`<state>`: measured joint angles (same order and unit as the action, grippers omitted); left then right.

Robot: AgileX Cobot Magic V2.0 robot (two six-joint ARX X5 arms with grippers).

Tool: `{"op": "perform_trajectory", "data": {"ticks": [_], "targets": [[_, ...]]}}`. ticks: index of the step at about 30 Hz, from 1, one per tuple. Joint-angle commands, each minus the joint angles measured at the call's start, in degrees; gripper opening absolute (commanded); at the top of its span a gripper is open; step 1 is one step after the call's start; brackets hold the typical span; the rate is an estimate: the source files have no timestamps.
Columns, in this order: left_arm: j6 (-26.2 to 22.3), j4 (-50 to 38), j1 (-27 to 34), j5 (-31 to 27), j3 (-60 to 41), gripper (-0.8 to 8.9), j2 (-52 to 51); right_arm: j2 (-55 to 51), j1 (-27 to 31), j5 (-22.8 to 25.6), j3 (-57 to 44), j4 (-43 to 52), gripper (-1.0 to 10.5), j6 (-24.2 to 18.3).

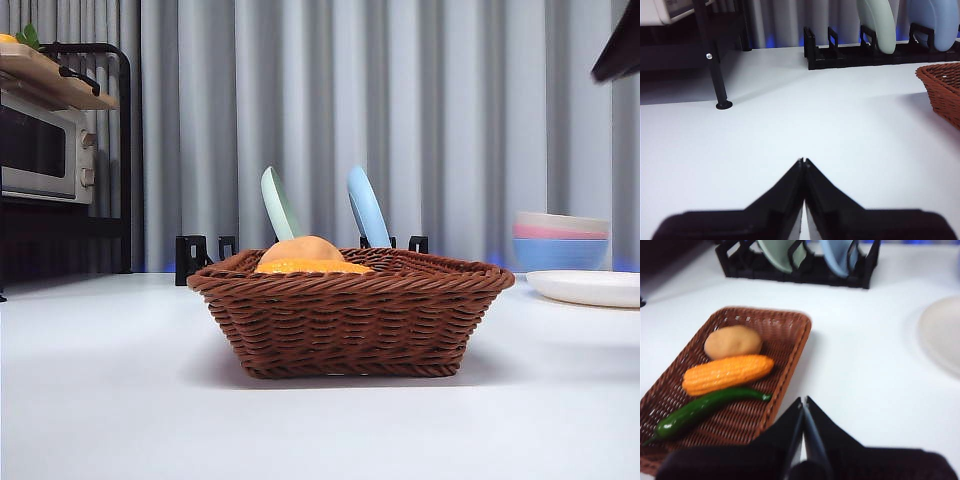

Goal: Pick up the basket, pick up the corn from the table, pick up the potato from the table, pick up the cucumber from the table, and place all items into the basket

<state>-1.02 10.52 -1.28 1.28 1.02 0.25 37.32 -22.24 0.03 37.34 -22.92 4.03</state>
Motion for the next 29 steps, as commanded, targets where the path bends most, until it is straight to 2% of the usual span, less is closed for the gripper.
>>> {"op": "perform_trajectory", "data": {"ticks": [1,4,12,21,29], "targets": [[-0.3,-0.2,0.2,0.3,-0.9,-0.01,-0.1,-3.9,2.0,-0.1,-0.7,1.0,0.0,-4.4],[-0.3,-0.2,0.2,0.3,-0.9,-0.01,-0.1,-9.2,6.3,-0.3,-4.0,4.4,0.0,-5.4],[-0.3,-0.2,0.2,0.3,-0.9,-0.01,-0.1,-25.9,18.2,-6.4,-21.6,14.4,0.0,-5.4],[-0.3,-0.2,0.2,0.3,-0.9,-0.01,-0.1,-37.3,19.5,-7.6,-35.5,18.1,0.0,-3.2],[-0.3,-0.2,0.2,0.3,-0.9,-0.01,-0.1,-37.3,19.5,-7.2,-37.0,16.3,0.0,-2.4]]}}
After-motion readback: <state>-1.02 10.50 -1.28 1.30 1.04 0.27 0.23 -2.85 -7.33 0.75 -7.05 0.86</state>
